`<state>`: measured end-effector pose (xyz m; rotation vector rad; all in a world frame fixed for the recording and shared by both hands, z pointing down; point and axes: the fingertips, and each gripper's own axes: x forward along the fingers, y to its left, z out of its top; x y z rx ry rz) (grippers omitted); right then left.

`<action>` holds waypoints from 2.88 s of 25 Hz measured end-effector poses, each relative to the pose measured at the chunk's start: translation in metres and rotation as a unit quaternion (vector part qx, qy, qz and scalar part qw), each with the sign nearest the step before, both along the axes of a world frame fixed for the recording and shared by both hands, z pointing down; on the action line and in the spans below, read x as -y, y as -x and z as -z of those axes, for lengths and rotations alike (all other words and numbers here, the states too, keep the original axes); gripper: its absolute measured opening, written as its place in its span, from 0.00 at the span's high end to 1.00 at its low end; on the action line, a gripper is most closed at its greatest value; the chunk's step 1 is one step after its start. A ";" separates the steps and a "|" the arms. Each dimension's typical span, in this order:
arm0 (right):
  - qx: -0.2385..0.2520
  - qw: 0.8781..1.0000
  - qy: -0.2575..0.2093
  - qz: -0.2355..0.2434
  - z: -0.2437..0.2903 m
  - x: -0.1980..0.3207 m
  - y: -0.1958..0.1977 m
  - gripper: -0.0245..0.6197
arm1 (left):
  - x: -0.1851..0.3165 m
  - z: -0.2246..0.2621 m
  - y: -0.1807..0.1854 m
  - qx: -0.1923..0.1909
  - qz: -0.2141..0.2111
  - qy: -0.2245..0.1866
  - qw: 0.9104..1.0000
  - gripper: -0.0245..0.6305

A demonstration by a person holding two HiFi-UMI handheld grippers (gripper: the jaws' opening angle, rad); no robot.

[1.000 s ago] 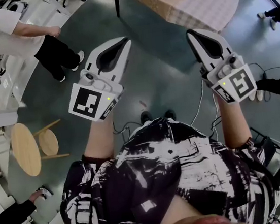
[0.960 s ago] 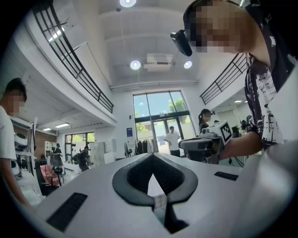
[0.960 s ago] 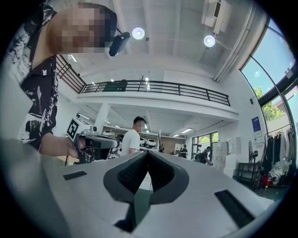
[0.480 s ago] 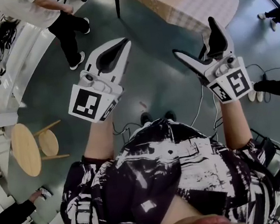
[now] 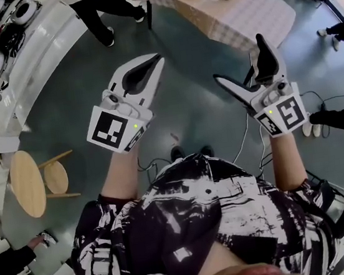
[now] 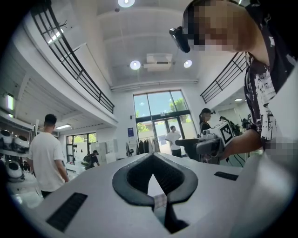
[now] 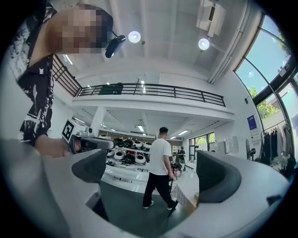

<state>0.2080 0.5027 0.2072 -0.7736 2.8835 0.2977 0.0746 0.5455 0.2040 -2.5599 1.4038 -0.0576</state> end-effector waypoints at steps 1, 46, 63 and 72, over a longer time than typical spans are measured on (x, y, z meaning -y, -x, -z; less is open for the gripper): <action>-0.001 1.000 -0.001 0.000 0.001 -0.002 0.004 0.07 | -0.002 0.000 0.005 0.000 0.001 0.000 1.000 0.96; -0.029 0.999 -0.003 0.014 -0.024 0.292 0.119 0.07 | 0.306 -0.029 0.104 0.007 -0.021 0.016 1.000 0.96; -0.042 0.999 0.005 0.012 -0.020 0.468 0.118 0.07 | 0.491 -0.023 0.096 0.003 -0.037 0.019 0.999 0.96; -0.063 0.998 0.018 -0.018 -0.037 0.605 0.173 0.07 | 0.632 -0.042 0.150 -0.020 -0.068 0.029 0.997 0.96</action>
